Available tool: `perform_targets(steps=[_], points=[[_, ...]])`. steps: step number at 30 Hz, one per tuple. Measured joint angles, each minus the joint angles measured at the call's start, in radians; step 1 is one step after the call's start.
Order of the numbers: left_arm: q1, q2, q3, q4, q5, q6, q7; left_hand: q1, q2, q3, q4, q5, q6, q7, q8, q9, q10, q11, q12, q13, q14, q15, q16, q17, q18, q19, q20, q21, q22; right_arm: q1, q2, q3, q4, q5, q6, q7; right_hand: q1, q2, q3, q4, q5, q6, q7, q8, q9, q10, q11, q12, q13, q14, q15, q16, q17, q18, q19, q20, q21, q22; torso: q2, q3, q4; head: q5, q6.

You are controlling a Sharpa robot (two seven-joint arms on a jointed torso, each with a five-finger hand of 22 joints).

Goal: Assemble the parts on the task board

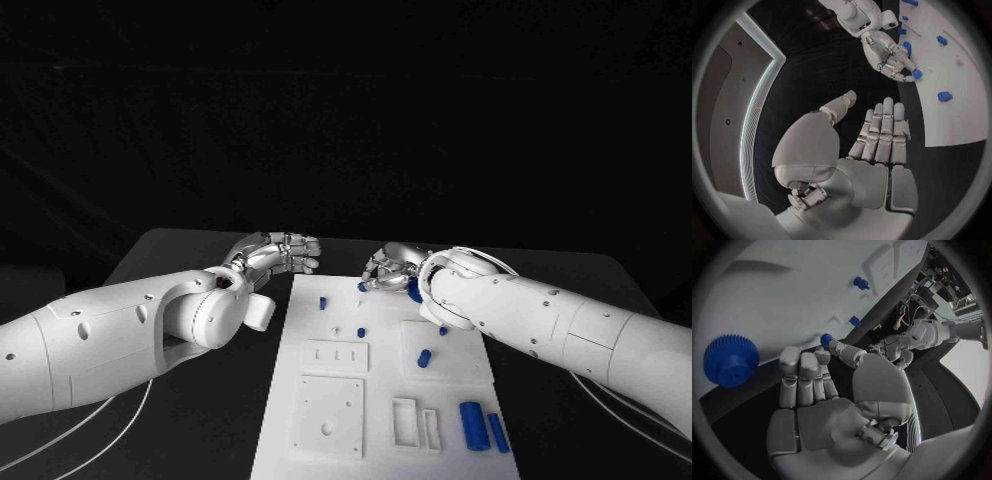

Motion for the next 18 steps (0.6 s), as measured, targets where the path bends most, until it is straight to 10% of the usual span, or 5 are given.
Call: perform_targets(steps=[18], points=[[0.000,0.003,0.000,-0.003,0.000,0.003,-0.002,0.000,0.000,0.000,0.000,0.000,0.000,0.000,0.000,0.000,0.000,0.000,0.000,0.000,0.000,0.000,0.000,0.001,-0.002,0.000,0.000,0.000,0.000,0.000,0.000,0.000,0.007,0.000,-0.040,-0.003,0.000,0.000,0.006,0.006,0.000,0.000,0.000,0.000,0.000,0.000,0.000,0.000,-0.001,0.002,0.002,0.000,0.002,0.000,-0.002,0.001,0.000,0.000,0.000,0.0001,0.0008,-0.002,0.000]])
